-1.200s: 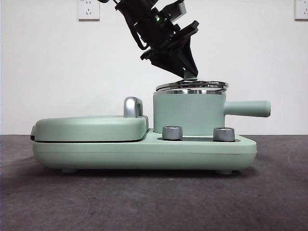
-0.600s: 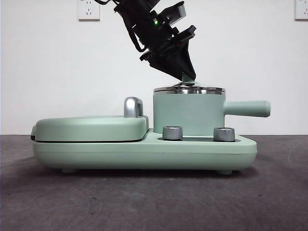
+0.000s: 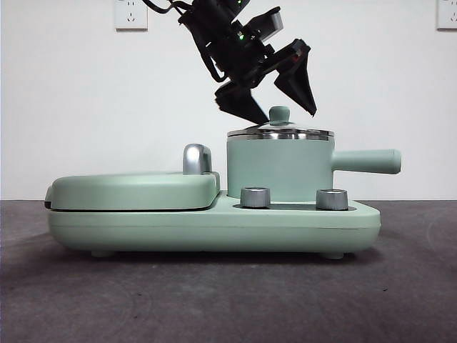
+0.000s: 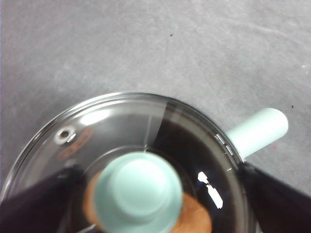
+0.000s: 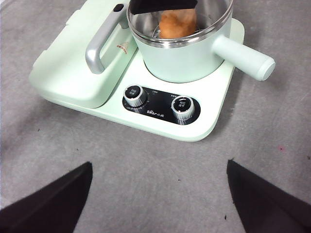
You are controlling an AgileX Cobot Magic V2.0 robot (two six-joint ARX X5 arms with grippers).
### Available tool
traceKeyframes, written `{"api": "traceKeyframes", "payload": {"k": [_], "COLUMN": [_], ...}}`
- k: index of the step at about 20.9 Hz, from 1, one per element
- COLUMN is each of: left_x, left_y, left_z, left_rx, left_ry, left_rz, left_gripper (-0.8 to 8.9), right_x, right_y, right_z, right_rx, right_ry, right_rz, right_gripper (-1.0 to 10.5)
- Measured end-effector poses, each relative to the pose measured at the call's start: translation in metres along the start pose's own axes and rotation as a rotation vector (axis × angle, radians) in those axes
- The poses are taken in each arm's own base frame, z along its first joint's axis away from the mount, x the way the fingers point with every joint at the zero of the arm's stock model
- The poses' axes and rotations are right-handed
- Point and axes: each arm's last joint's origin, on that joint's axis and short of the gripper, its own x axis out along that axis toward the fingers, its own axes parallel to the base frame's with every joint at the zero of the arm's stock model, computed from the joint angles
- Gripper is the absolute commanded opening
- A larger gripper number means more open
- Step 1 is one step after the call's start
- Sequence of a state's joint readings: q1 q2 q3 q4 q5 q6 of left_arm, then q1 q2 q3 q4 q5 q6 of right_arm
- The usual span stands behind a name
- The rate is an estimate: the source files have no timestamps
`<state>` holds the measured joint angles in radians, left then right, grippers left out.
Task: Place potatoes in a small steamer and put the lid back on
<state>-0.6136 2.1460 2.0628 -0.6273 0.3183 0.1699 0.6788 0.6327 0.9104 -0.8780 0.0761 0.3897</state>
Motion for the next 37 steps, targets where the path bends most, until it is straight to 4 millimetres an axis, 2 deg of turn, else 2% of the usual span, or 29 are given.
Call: {"api": "traceKeyframes", "payload": {"k": [3, 5, 9, 10, 12, 13, 16, 18, 23, 28, 29, 30, 31, 32, 33, 37], "left_x": [-0.010, -0.033, -0.127, -0.152, -0.191, -0.204, -0.252, -0.282, -0.309, -0.312, -0.310, -0.307, -0.304, -0.300, -0.297, -0.285], "left_y": [0.013, 0.018, -0.011, -0.020, -0.036, -0.041, -0.068, -0.087, -0.110, -0.122, -0.124, -0.125, -0.126, -0.126, -0.127, -0.127], "left_z": [-0.001, 0.003, 0.023, 0.024, 0.020, 0.017, -0.003, -0.035, -0.093, -0.146, -0.157, -0.168, -0.178, -0.187, -0.197, -0.219], "left_rx": [-0.074, -0.119, -0.132, -0.140, -0.161, -0.166, -0.156, -0.142, -0.129, -0.158, -0.168, -0.178, -0.188, -0.197, -0.204, -0.247], "left_ry": [0.005, 0.003, -0.028, -0.023, 0.003, 0.007, -0.036, -0.074, -0.144, -0.162, -0.162, -0.160, -0.155, -0.152, -0.146, -0.114], "left_rz": [0.025, 0.047, 0.056, 0.056, 0.054, 0.054, 0.052, 0.049, 0.057, 0.057, 0.056, 0.055, 0.054, 0.053, 0.052, 0.067], "left_gripper": [6.06, 6.03, 6.00, 5.93, 5.93, 5.93, 5.93, 5.93, 5.91, 5.72, 4.95, 3.15, 0.76, 0.28, -0.01, 0.07], "right_x": [0.000, 0.000, 0.000, 0.000, 0.000, 0.000, 0.000, 0.000, 0.000, -0.001, -0.001, -0.001, -0.001, -0.001, -0.001, 0.000], "right_y": [0.000, 0.000, 0.000, 0.000, 0.000, 0.000, 0.002, 0.003, 0.004, 0.006, 0.007, 0.007, 0.008, 0.008, 0.008, 0.008], "right_z": [0.000, 0.000, 0.000, 0.000, 0.000, 0.000, 0.001, 0.000, 0.002, 0.006, 0.007, 0.008, 0.008, 0.008, 0.008, 0.009], "right_rx": [0.000, 0.000, 0.000, 0.000, -0.007, -0.016, -0.047, -0.068, -0.102, -0.150, -0.155, -0.158, -0.158, -0.161, -0.165, -0.174], "right_ry": [0.000, 0.000, 0.000, 0.000, 0.001, 0.003, 0.006, 0.014, 0.001, -0.039, -0.050, -0.059, -0.063, -0.062, -0.062, -0.060], "right_rz": [0.000, 0.000, 0.000, 0.000, 0.003, 0.012, 0.058, 0.083, 0.105, 0.147, 0.153, 0.160, 0.170, 0.179, 0.179, 0.178], "right_gripper": [4.4, 4.4, 4.4, 4.4, 4.4, 4.4, 4.4, 4.4, 4.4, 4.4, 4.1, 2.6, 0.5, 0.2, 0.3, 0.1]}}
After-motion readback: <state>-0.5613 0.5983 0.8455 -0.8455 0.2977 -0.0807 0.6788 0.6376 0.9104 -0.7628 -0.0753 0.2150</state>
